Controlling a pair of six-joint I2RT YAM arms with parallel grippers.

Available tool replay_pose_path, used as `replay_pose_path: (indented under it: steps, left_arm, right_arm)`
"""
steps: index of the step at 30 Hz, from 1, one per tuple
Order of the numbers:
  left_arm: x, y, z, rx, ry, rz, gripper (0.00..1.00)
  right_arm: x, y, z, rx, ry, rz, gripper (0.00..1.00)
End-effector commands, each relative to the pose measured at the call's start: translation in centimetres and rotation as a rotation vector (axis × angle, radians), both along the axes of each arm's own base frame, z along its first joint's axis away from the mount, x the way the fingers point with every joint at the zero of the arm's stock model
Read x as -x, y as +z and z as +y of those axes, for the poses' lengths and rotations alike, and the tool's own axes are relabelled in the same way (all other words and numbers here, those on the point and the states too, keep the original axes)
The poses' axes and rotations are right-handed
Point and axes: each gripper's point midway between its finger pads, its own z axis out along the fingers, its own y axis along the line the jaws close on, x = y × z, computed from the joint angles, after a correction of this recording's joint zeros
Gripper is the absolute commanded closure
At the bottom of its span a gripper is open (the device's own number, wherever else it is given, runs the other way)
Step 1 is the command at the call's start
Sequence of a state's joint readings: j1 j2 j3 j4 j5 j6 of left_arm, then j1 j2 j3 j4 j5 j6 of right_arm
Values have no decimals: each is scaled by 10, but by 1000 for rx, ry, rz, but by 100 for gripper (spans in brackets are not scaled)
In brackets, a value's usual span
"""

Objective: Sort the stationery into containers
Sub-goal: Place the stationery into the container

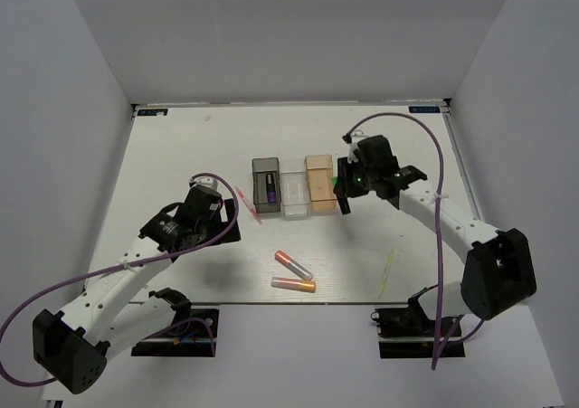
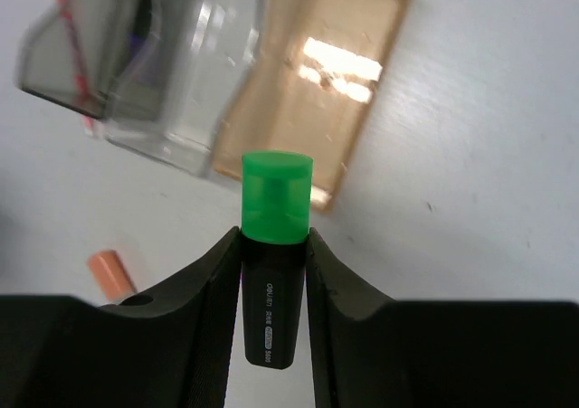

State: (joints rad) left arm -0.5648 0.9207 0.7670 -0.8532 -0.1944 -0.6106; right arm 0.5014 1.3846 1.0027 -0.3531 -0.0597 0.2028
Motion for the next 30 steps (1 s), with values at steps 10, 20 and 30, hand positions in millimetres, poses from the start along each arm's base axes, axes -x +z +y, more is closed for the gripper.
replay_pose_path:
  steps: [10, 20, 30]
  left_arm:
    - [-8, 5, -7, 32, 26, -6, 2]
    - [-23, 1, -1, -5, 117, -9, 5]
    - [-65, 0, 8, 108, 329, 18, 20]
  right_arm:
    - [-68, 65, 154, -237, 273, 21, 88]
    - [-88, 5, 213, -201, 303, 124, 83]
    - [-80, -21, 210, -161, 316, 166, 51]
